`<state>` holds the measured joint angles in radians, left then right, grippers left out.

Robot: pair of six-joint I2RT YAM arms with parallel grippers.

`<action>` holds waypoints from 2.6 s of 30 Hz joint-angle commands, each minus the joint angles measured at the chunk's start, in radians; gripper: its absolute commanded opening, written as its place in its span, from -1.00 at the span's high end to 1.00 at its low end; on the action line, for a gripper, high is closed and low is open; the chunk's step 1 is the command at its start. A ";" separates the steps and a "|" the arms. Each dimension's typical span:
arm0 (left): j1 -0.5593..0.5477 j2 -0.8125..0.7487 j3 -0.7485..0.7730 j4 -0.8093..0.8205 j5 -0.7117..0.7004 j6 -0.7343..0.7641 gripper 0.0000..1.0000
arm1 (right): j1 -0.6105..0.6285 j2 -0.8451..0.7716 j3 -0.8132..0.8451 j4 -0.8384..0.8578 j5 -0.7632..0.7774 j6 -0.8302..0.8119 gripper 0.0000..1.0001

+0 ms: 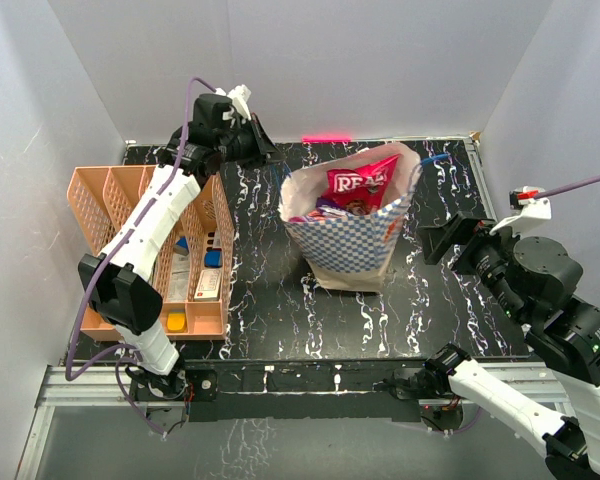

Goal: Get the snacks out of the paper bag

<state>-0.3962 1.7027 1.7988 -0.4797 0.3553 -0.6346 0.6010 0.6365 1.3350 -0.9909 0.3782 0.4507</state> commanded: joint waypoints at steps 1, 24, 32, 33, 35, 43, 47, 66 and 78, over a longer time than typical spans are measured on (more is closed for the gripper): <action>0.045 -0.031 0.123 0.051 -0.020 0.038 1.00 | 0.001 0.026 -0.022 0.054 0.068 0.099 -0.96; 0.058 -0.129 0.021 0.112 0.027 -0.027 1.00 | -0.114 0.472 -0.021 0.524 0.136 0.498 -0.67; 0.059 -0.146 -0.017 0.136 0.057 -0.050 1.00 | -0.280 0.528 -0.081 0.731 -0.136 0.500 -0.38; 0.059 -0.147 -0.018 0.138 0.058 -0.050 1.00 | -0.285 0.530 -0.091 0.757 -0.166 0.501 -0.38; 0.059 -0.146 -0.015 0.137 0.062 -0.050 1.00 | -0.290 0.530 -0.107 0.803 -0.210 0.502 -0.36; 0.059 -0.143 -0.018 0.142 0.076 -0.055 1.00 | -0.298 0.516 -0.134 0.777 -0.288 0.559 -0.63; 0.059 -0.146 -0.033 0.158 0.089 -0.070 1.00 | -0.322 0.501 -0.199 0.942 -0.338 0.559 -0.59; 0.055 -0.183 -0.203 0.523 0.299 -0.445 1.00 | -0.513 0.434 -0.233 1.066 -0.350 0.506 0.85; -0.180 -0.142 -0.256 0.721 0.177 -0.588 1.00 | -1.064 0.494 -0.016 0.807 -0.891 0.319 0.85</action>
<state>-0.4824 1.5974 1.4921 0.1192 0.5697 -1.1732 -0.2806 1.1255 1.1454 -0.2413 -0.2985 0.8577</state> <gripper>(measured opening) 0.007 0.077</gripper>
